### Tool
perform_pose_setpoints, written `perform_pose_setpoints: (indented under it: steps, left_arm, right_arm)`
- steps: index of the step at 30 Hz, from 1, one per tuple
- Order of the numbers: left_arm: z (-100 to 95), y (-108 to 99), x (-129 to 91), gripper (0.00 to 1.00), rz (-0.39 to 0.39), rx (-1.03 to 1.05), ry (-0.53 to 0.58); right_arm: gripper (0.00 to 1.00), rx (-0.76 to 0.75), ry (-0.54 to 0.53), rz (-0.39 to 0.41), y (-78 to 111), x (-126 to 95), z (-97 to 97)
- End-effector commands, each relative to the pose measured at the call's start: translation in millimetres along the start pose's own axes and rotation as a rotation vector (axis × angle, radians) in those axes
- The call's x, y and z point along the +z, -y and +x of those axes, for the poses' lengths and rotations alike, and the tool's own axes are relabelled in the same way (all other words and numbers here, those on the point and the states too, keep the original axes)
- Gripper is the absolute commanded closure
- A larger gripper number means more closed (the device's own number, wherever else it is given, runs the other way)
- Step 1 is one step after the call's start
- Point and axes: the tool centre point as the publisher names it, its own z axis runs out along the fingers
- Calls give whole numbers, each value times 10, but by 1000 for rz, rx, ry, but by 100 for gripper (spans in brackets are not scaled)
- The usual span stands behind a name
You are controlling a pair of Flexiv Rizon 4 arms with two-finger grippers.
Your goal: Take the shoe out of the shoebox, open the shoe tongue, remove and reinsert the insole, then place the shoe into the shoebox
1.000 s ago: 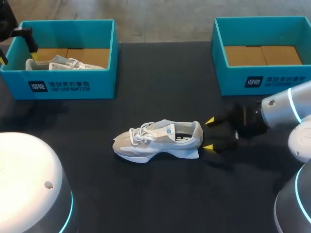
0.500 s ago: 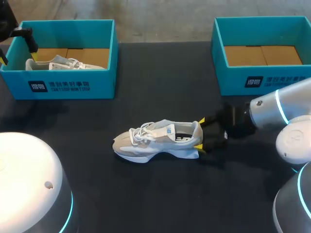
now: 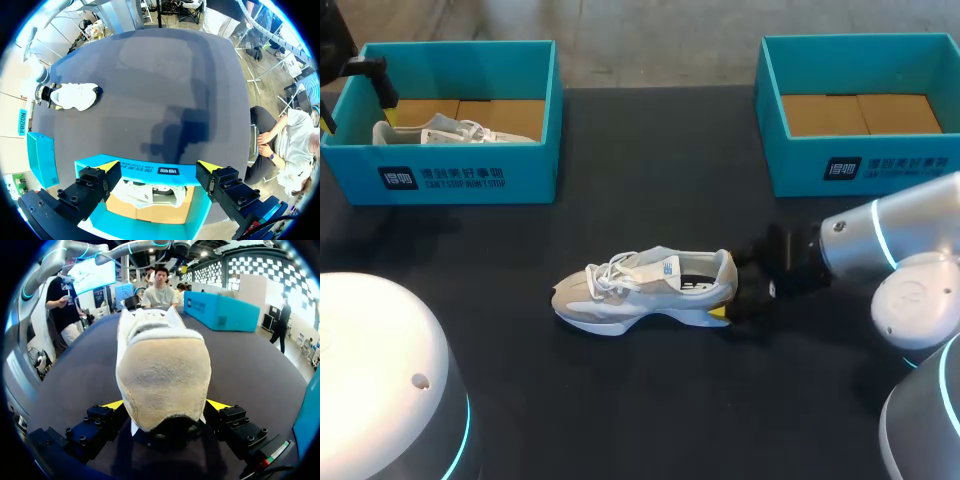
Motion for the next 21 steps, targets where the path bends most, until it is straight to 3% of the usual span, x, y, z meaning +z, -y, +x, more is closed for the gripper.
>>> perform_pose_setpoints:
  steps: [1,6,7,8,9,10,11,21]
  left_arm:
    - [0,5,0,0,-2,0,-1]
    - [0,5,0,0,-2,0,-1]
    - [0,5,0,0,-2,0,-1]
    - [0,5,0,0,-2,0,-1]
    - [0,5,0,0,-2,0,-1]
    - [0,5,0,0,-2,0,-1]
    - [0,5,0,0,-2,0,-1]
    - [0,5,0,0,-2,0,-1]
  right_arm:
    - [0,5,2,-8,51,88,-36]
    - [0,4,-11,-9,74,139,-34]
    - [22,4,-13,-10,76,151,-31]
    - [58,3,-15,-10,80,162,-28]
    - [71,3,-17,-11,84,170,-26]
    - [91,4,-18,-11,86,176,-26]
    - [100,4,-19,-12,87,183,-23]
    - [100,-12,-36,-18,50,175,30]
